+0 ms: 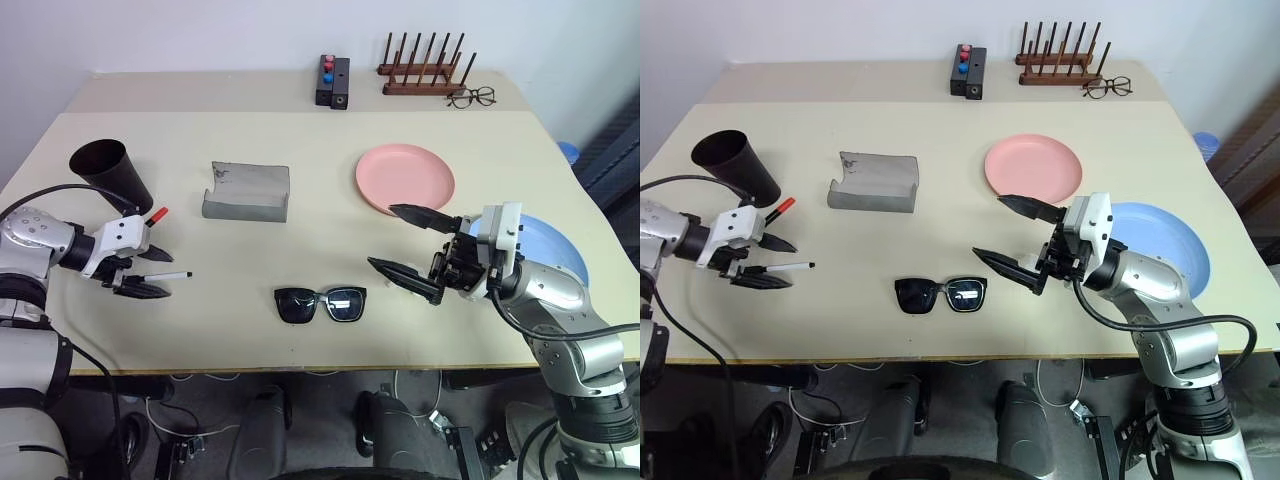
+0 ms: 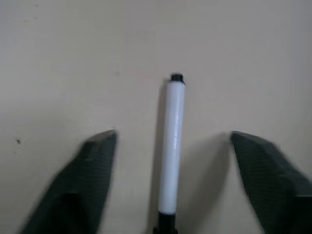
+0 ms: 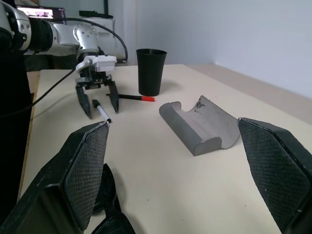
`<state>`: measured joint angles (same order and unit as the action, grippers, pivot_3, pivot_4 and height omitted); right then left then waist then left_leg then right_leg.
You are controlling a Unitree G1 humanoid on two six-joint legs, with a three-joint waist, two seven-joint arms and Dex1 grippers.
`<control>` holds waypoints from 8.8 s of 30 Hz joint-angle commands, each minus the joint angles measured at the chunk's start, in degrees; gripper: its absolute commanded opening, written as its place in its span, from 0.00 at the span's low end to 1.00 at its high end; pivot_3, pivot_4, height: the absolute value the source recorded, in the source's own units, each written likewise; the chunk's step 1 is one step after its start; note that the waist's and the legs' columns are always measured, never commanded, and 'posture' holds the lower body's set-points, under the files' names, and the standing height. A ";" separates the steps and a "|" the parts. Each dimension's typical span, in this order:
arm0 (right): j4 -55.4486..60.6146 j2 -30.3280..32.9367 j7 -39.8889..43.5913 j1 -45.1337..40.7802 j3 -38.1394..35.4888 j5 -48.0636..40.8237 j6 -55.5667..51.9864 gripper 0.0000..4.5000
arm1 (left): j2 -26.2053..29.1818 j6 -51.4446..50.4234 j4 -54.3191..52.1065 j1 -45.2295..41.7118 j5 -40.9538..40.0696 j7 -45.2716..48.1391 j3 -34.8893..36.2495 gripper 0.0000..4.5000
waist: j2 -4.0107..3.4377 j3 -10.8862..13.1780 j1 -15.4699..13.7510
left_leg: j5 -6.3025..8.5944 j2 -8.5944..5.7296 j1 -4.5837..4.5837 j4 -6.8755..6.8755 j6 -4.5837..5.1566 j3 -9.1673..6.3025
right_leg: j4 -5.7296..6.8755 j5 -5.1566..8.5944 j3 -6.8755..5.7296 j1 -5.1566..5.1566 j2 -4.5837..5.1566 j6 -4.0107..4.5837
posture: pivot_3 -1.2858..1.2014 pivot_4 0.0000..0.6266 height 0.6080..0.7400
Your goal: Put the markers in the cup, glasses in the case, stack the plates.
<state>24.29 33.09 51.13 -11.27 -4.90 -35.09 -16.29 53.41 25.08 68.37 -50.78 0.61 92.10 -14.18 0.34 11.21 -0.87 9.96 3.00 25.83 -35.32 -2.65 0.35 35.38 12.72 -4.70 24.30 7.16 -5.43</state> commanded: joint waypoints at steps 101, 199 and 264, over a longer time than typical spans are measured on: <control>-0.20 0.86 -3.07 -5.27 -4.58 -3.44 -5.18 0.96 | -11.17 -0.77 0.43 -9.76 -22.12 -42.66 42.56 0.98 | 0.38 -0.07 -0.01 | -0.01 0.00 -0.11 -0.37 0.00 -0.11 | 0.63 -0.06 0.05 -0.05 -0.05 -0.31 | 0.52 0.24 1.00; -5.11 -1.24 -1.98 -8.19 -2.32 -1.42 -4.60 0.96 | 16.76 -69.27 -47.70 24.66 -8.30 -9.01 12.38 0.58 | 0.34 -0.02 0.71 | 0.01 0.09 -0.10 0.09 -0.03 -0.07 | 0.21 0.16 0.10 0.16 -0.07 -0.12 | 0.52 0.24 1.00; -0.03 1.13 2.70 -4.65 -2.46 -6.73 -6.57 0.96 | -2.44 -59.85 -53.59 8.78 -23.69 -39.30 29.13 0.01 | -0.16 -0.34 0.24 | -0.01 0.05 -0.19 0.03 0.00 -0.04 | 0.08 -0.04 0.11 -0.08 -0.12 -0.02 | 0.52 0.24 1.00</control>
<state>22.91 34.66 53.82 -14.51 -6.58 -40.31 -23.30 51.27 -37.97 14.16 -40.89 -21.87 54.08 11.68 0.18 10.86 -0.62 9.95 3.05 25.62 -35.28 -2.65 0.31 35.49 12.64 -4.59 24.21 7.03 -5.51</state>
